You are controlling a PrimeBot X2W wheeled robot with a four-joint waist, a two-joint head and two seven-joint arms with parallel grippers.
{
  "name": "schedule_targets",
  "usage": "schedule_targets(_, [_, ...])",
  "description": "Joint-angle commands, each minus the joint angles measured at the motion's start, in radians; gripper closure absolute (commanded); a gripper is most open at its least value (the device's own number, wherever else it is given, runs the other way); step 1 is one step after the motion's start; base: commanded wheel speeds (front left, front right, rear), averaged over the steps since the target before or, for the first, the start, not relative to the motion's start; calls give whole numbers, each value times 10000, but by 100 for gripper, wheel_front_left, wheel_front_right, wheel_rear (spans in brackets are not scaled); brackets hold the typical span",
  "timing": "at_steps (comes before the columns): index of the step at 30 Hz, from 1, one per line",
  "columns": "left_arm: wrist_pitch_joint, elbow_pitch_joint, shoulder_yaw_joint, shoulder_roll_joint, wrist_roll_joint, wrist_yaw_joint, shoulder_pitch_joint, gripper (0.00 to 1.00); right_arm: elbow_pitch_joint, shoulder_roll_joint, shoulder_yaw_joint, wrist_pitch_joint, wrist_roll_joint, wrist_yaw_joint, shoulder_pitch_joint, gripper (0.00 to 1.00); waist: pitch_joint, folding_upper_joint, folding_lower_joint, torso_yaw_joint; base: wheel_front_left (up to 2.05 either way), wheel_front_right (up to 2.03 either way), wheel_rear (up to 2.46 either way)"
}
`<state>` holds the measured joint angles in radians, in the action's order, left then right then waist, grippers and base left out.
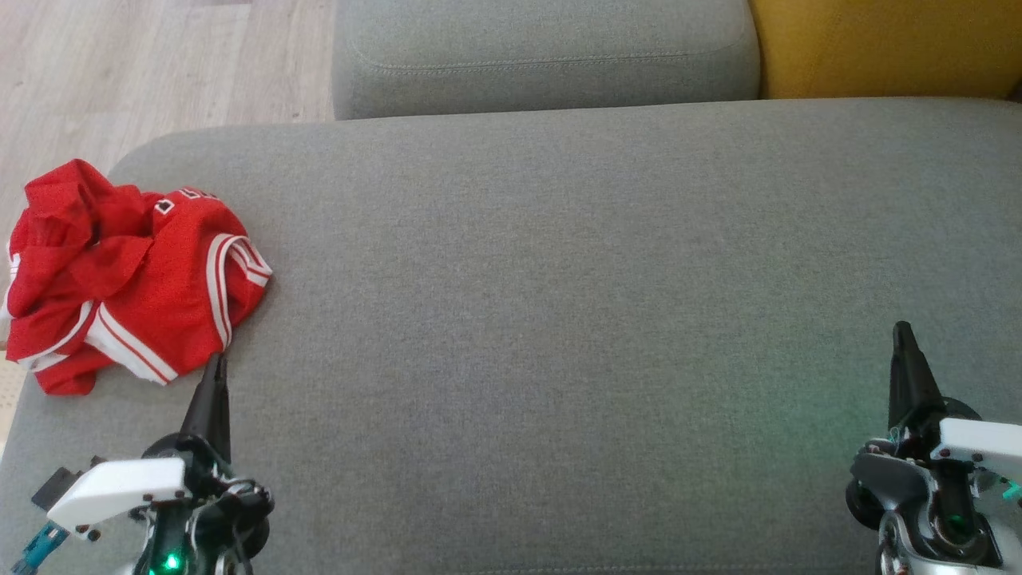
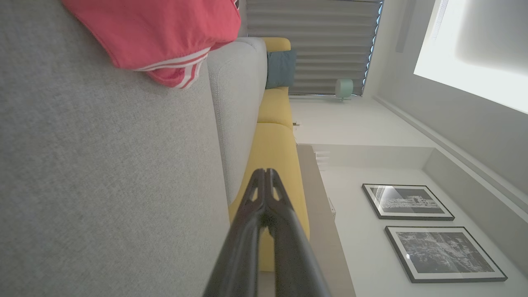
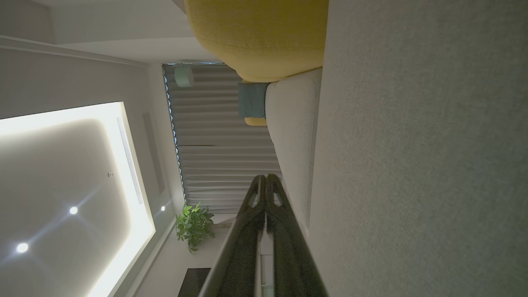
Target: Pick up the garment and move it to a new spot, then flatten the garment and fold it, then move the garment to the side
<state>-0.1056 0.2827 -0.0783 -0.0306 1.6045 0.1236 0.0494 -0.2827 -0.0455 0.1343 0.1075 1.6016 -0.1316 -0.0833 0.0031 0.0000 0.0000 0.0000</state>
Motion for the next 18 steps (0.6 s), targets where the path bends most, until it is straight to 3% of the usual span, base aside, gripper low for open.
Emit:
schedule_targets(1, [-73, -379, -350, -196, 45, 71, 585, 100, 380, -47, -210, 54, 74, 9, -246, 100, 0, 0, 0, 0, 0, 0, 0])
schedule_targets(18, [-73, -379, -350, -196, 45, 71, 585, 100, 380, -47, -210, 54, 74, 9, -246, 100, 0, 0, 0, 0, 0, 0, 0])
